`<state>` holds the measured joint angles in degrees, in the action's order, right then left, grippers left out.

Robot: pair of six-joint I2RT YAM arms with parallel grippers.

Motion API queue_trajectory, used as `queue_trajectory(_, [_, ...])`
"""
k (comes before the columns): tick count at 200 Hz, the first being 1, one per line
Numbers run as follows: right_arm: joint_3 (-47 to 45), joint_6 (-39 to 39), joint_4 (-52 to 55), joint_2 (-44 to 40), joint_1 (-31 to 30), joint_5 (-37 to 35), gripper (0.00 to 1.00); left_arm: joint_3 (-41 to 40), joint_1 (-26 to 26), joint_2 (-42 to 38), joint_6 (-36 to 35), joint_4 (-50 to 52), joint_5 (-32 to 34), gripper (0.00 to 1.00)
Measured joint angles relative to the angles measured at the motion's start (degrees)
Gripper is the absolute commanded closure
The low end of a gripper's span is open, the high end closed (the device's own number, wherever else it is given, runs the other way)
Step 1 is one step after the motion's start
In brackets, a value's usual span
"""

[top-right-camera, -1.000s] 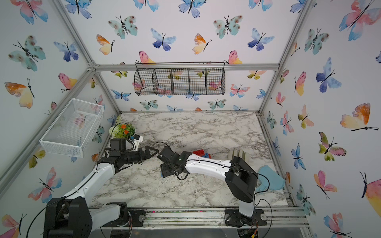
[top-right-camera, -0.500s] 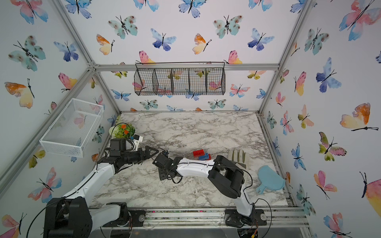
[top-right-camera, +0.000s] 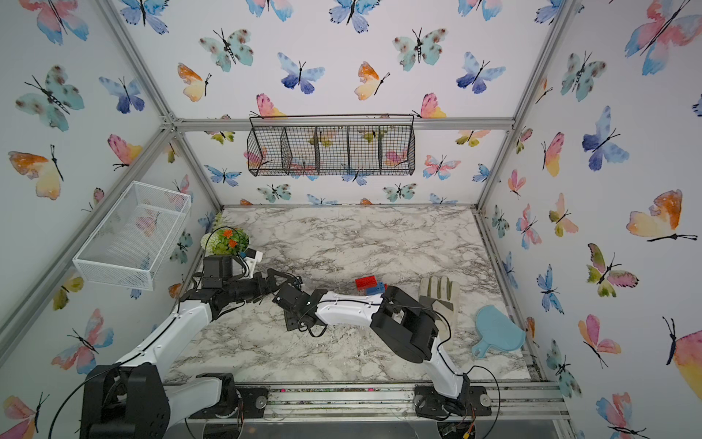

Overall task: Assemble a giraffe with lego
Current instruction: Adjust the lego brick at the center of the board.

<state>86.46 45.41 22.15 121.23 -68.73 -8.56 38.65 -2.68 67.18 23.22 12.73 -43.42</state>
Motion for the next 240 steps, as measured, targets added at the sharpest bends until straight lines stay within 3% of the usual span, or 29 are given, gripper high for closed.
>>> queue_trajectory(149, [0.02, -0.02, 3.96, 0.9, 0.0, -3.93, 0.61, 0.0, 0.0, 0.0, 0.37, -0.04, 0.04, 0.02])
queue_trajectory(240, [-10.88, -0.46, 5.14, -7.65, 0.2, -4.7, 0.62, -0.7, -0.13, 0.0, 0.72, -0.42, -0.42, 0.01])
